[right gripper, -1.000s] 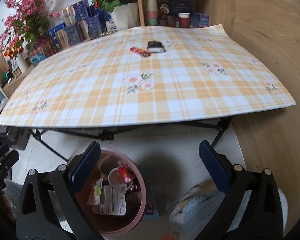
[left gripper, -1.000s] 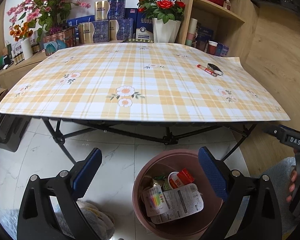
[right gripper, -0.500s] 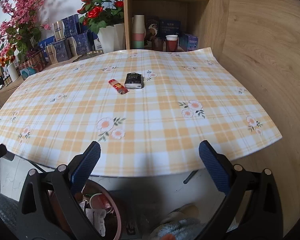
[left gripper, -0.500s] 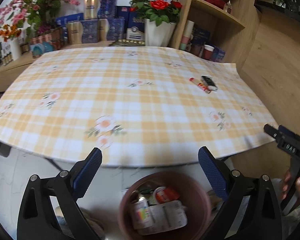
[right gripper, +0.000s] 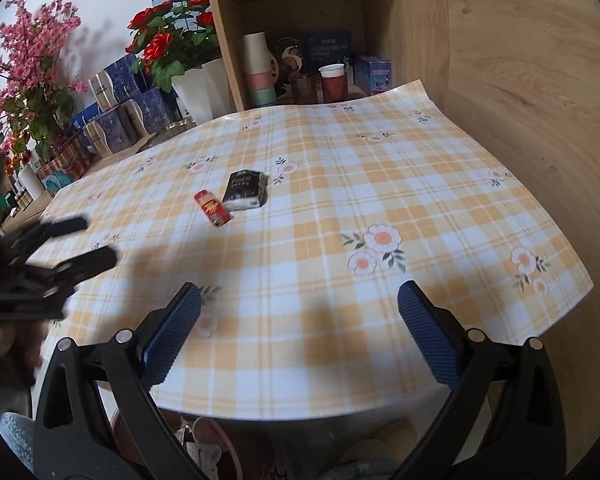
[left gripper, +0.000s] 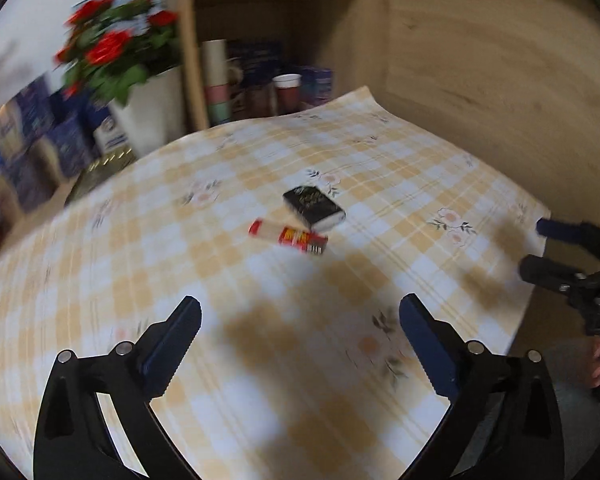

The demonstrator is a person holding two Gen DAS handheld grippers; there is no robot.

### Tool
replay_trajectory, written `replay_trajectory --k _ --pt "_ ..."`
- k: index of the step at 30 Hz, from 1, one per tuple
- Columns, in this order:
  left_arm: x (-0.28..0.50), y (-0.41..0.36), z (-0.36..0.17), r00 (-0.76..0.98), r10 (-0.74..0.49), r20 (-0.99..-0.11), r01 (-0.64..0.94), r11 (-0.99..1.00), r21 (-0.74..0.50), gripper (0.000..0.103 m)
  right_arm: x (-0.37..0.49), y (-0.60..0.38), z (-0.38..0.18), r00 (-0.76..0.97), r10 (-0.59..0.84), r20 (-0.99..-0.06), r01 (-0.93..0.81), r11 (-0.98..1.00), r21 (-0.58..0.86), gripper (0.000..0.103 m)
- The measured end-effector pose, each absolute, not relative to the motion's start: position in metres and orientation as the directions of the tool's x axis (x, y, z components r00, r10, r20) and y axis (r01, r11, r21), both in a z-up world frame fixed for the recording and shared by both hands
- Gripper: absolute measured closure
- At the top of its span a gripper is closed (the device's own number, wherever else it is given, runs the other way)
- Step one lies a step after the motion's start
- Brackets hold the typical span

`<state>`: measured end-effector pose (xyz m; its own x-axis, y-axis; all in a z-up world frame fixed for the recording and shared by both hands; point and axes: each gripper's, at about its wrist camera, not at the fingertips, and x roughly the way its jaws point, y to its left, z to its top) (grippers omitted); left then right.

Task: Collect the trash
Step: 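Grasp the red box with the left tool while right tool grasps the black Face tissue pack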

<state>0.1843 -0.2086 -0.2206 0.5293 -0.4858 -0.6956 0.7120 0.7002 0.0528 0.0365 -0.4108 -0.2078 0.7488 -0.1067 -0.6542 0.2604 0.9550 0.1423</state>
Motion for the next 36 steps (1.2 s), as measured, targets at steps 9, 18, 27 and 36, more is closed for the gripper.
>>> replay_trajectory --k 9,18,27,36 --pt "0.268 -0.271 -0.265 0.427 -0.455 -0.781 0.797 0.597 0.089 0.006 0.062 -0.441 -0.217 0.741 -0.089 -0.666 0.289 0.937 0.196 0.006" --pt "0.303 -0.280 -0.289 0.371 -0.433 -0.822 0.812 0.580 0.061 0.006 0.072 -0.458 -0.224 0.730 -0.106 -0.675 0.309 0.932 0.189 0.006" --pt "0.305 -0.280 -0.291 0.332 -0.462 -0.822 0.831 0.556 0.023 0.021 0.079 -0.462 -0.230 0.719 -0.098 -0.689 0.319 0.926 0.201 0.006" --pt "0.283 -0.219 -0.272 0.369 -0.491 -0.789 0.742 0.667 -0.069 0.021 0.132 -0.449 -0.229 0.721 -0.013 -0.692 0.236 0.945 0.228 0.006"
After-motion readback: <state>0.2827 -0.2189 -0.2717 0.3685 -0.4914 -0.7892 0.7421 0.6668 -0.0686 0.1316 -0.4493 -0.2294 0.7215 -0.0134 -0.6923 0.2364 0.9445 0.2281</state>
